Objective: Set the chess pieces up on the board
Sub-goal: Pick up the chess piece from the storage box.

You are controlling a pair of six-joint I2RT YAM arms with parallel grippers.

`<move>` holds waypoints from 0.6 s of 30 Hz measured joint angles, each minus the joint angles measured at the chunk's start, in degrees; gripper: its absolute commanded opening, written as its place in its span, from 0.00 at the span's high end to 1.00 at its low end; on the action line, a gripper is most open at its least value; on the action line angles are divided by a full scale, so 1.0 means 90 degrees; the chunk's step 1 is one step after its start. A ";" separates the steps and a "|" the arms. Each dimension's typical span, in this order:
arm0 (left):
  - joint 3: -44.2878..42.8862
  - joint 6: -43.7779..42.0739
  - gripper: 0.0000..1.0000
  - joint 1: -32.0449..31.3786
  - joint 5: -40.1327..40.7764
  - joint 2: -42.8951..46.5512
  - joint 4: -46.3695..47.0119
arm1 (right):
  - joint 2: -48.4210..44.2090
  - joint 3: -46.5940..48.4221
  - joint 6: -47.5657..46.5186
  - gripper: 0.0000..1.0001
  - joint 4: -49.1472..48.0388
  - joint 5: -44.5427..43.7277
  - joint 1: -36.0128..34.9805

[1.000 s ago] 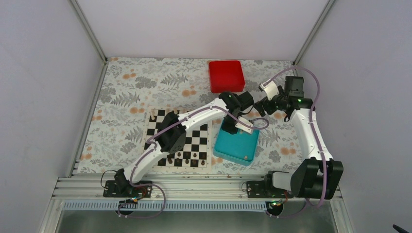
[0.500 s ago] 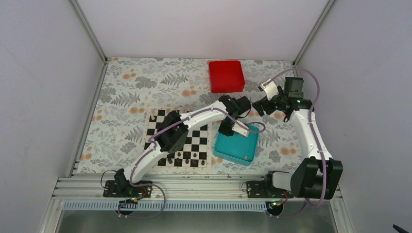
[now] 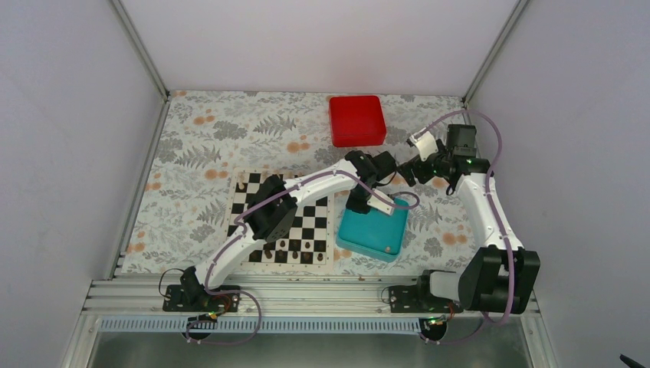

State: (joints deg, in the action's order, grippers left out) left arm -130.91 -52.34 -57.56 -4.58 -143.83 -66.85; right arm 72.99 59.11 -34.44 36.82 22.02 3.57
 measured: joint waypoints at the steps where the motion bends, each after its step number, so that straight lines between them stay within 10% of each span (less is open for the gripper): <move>1: 0.0000 -0.0010 0.87 0.0000 0.0000 0.0000 0.0012 | 0.0000 0.0000 0.0000 0.00 0.0000 0.0000 0.0000; 18: 0.0267 0.0034 0.91 -0.0034 0.0143 0.0624 -0.0148 | -0.0005 -0.0005 0.0228 0.00 -0.0372 -0.0291 0.0211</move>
State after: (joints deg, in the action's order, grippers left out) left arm -128.51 -52.03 -57.87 -3.29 -138.21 -68.18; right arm 72.95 59.07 -32.38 33.47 19.40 5.48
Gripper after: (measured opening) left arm 0.111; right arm 0.997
